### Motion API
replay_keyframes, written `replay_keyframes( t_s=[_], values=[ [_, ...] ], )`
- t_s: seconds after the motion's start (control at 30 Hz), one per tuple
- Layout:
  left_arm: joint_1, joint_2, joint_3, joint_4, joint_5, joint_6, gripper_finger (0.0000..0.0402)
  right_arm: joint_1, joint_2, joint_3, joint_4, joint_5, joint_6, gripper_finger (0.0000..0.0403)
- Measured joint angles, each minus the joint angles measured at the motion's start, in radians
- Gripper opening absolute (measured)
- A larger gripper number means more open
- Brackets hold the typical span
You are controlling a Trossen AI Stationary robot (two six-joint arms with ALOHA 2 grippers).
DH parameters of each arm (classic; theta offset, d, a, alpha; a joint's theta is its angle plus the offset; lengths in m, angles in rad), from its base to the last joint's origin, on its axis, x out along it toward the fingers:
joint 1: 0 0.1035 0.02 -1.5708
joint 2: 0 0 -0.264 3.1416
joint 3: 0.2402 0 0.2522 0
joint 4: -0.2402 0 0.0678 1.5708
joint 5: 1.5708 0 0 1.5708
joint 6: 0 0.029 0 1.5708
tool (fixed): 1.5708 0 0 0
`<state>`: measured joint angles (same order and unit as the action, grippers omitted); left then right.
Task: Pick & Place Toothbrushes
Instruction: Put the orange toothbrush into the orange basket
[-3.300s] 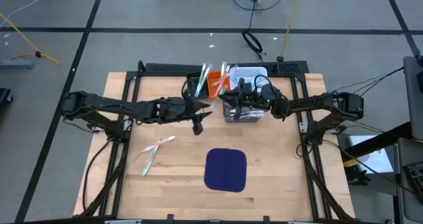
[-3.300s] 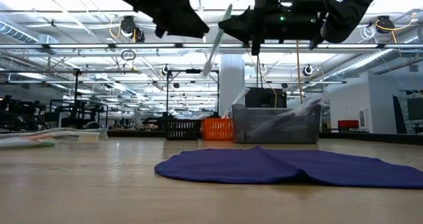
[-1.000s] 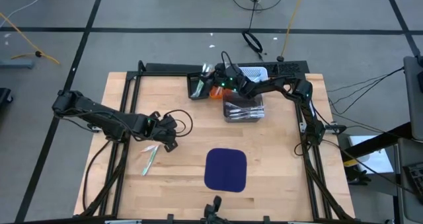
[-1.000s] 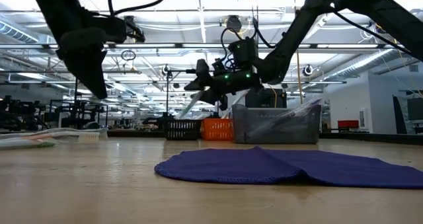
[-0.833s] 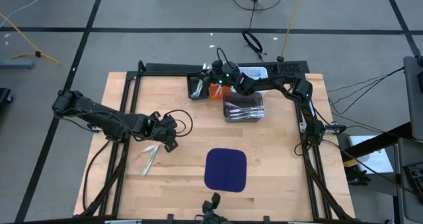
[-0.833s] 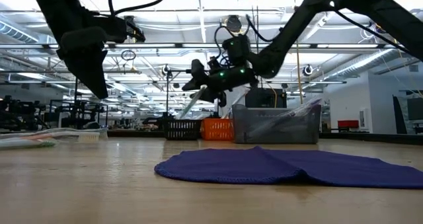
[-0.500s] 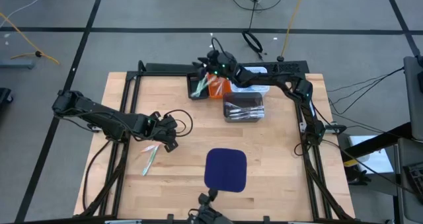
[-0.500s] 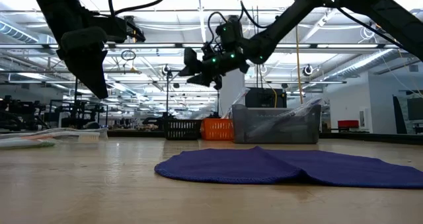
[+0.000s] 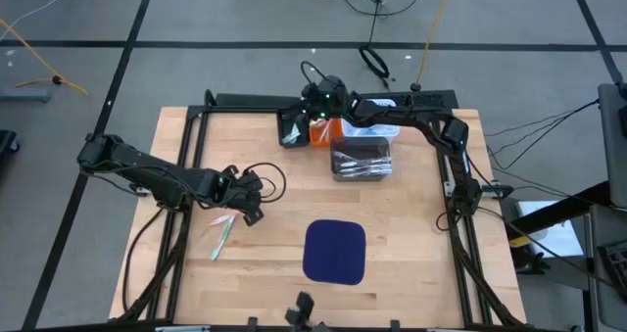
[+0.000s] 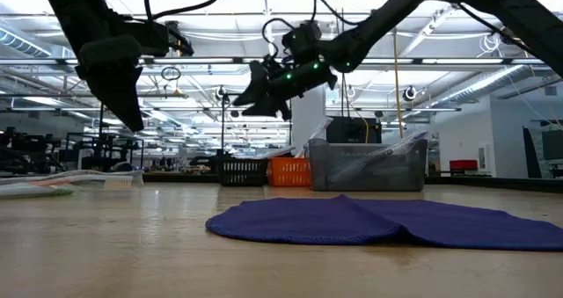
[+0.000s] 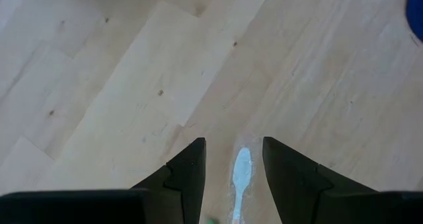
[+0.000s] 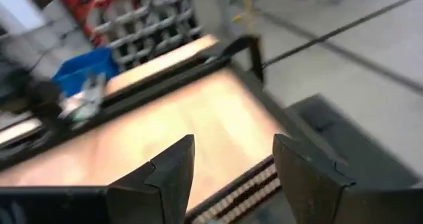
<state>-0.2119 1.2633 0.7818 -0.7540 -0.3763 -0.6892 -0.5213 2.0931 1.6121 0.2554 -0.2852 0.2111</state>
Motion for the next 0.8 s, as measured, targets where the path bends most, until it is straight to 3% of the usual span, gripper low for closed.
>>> replay_keyframes(
  t_s=[0.2, 0.4, 0.63, 0.73, 0.8],
  values=[
    [0.000, 0.000, 0.000, -0.002, 0.075, -0.028, 0.0152, 0.066, -0.044, 0.000, -0.147, -0.158, -0.066, 0.0196],
    [-0.013, 0.000, 0.000, -0.080, 0.111, -0.121, 0.0152, 0.160, -0.083, -0.011, -0.321, -0.217, -0.184, 0.0196],
    [-0.032, 0.006, -0.068, -0.102, 0.115, -0.208, 0.0152, 0.277, -0.166, -0.129, -0.320, -0.205, -0.246, 0.0196],
    [-0.032, 0.006, -0.112, -0.102, 0.122, -0.239, 0.0152, 0.319, -0.248, -0.224, -0.350, -0.163, -0.260, 0.0196],
    [-0.032, 0.006, -0.141, -0.079, 0.143, -0.249, 0.0152, 0.344, -0.276, -0.275, -0.260, -0.090, -0.262, 0.0196]
  ],
)
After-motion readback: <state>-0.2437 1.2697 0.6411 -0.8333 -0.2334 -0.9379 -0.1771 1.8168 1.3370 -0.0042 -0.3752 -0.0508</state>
